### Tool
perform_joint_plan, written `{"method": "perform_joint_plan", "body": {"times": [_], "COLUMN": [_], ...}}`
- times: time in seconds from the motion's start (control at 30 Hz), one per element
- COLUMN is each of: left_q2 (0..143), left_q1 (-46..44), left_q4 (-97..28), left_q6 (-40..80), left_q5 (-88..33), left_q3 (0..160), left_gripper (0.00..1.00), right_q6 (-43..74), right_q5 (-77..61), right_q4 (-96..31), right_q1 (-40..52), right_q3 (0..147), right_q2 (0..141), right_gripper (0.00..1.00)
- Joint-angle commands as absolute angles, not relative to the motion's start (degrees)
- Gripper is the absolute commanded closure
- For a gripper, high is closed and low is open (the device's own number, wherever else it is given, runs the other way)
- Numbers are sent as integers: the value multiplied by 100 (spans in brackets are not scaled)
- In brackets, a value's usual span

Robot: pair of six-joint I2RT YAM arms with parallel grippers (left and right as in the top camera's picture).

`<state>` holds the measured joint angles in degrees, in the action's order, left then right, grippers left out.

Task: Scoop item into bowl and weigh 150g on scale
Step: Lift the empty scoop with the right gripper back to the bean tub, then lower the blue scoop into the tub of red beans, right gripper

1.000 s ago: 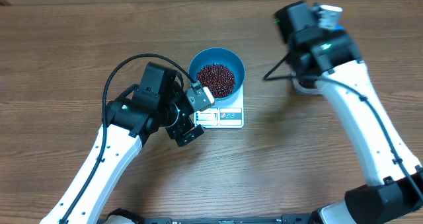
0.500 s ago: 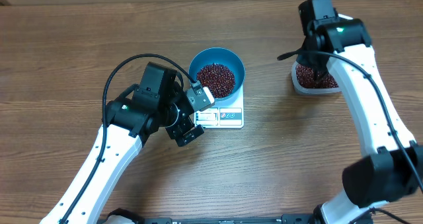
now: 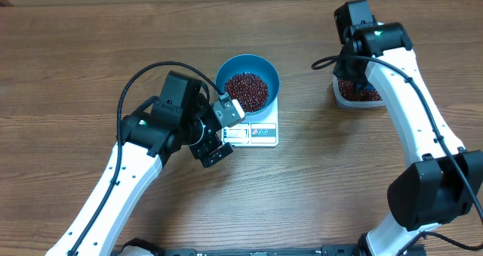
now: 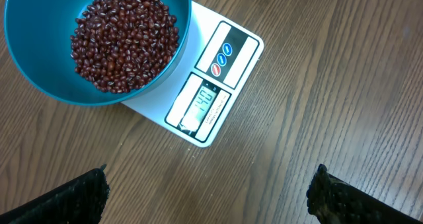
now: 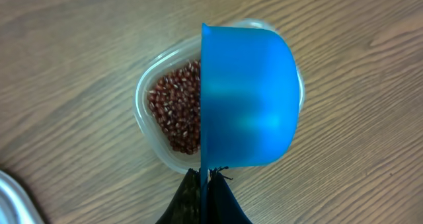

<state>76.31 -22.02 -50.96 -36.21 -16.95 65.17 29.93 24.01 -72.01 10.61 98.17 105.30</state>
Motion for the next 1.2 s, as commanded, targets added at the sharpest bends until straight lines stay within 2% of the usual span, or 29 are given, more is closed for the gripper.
{"method": "perform_joint_plan", "body": {"times": [0.0, 0.43, 1.17], "left_q2": [7662, 7662, 7662], "left_q1": [-2211, -2211, -2211], "left_q4": [-5074, -5074, -5072], "left_q6": [-3728, -3728, -3730], "left_q5": [-1741, -1741, -1741], "left_q3": [6486, 6486, 6486], "left_gripper": [0, 0, 0], "right_q6": [3022, 3022, 2974], "right_q5": [2388, 2436, 2493], "right_q4": [-7074, -6471, -6322], "right_q1": [1090, 1007, 657], "right_q3": [9566, 9017, 8919], "right_q2": [10558, 10562, 10814], "right_gripper": [96, 96, 96]}}
